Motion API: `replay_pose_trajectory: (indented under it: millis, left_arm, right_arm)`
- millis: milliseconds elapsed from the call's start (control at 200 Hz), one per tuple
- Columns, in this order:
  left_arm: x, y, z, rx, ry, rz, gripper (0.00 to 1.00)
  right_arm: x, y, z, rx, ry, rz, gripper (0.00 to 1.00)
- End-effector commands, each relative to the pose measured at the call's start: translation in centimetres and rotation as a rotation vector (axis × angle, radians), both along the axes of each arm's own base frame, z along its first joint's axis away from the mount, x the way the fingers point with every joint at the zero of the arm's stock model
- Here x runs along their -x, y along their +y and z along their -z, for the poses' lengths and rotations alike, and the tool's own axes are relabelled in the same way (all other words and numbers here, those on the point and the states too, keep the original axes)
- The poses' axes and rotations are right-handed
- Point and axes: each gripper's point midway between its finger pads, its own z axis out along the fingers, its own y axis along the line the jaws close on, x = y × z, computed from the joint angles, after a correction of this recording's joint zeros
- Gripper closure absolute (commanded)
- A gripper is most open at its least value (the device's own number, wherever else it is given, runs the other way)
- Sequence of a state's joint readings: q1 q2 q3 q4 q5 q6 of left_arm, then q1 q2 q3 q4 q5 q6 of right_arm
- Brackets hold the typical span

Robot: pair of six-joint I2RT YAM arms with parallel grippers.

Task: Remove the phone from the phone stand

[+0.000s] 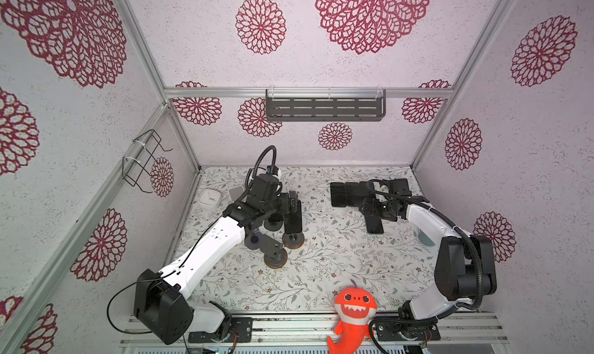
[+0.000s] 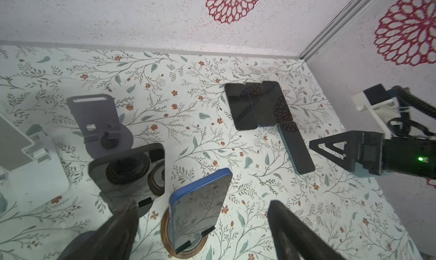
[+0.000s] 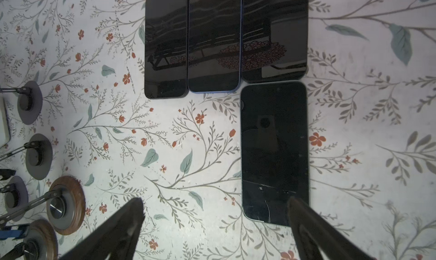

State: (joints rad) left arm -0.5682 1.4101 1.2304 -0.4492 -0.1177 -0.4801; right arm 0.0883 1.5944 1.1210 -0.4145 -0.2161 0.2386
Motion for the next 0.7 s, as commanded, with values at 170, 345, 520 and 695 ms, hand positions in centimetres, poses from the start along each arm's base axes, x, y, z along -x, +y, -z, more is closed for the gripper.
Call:
replay_pose_trajectory:
  millis: [170,345,520,695]
  left_arm:
    - [-1.2,-0.3,1.2,0.009,-0.033,-0.055,0.14]
    - [-1.3,-0.1,2.5,-0.026,0.005,-0.095,0.07]
    - [-1.1,-0.6,3.4,-0.098,0.011,-0.169,0.05]
    - [-1.5,-1.3,4.1,-0.151,0.004,-0.215,0.05]
  right_arm:
    - [0.2,0.3,-2.6,-0.018,-0.075,-0.019,0.01]
    - [0.5,0.3,-2.5,-0.018,-0.075,-0.016,0.01]
    - [0.5,0.3,-2.4,-0.028,-0.077,-0.01,0.01]
    - [0.4,0.4,-2.5,-0.03,-0.076,-0.011,0.01]
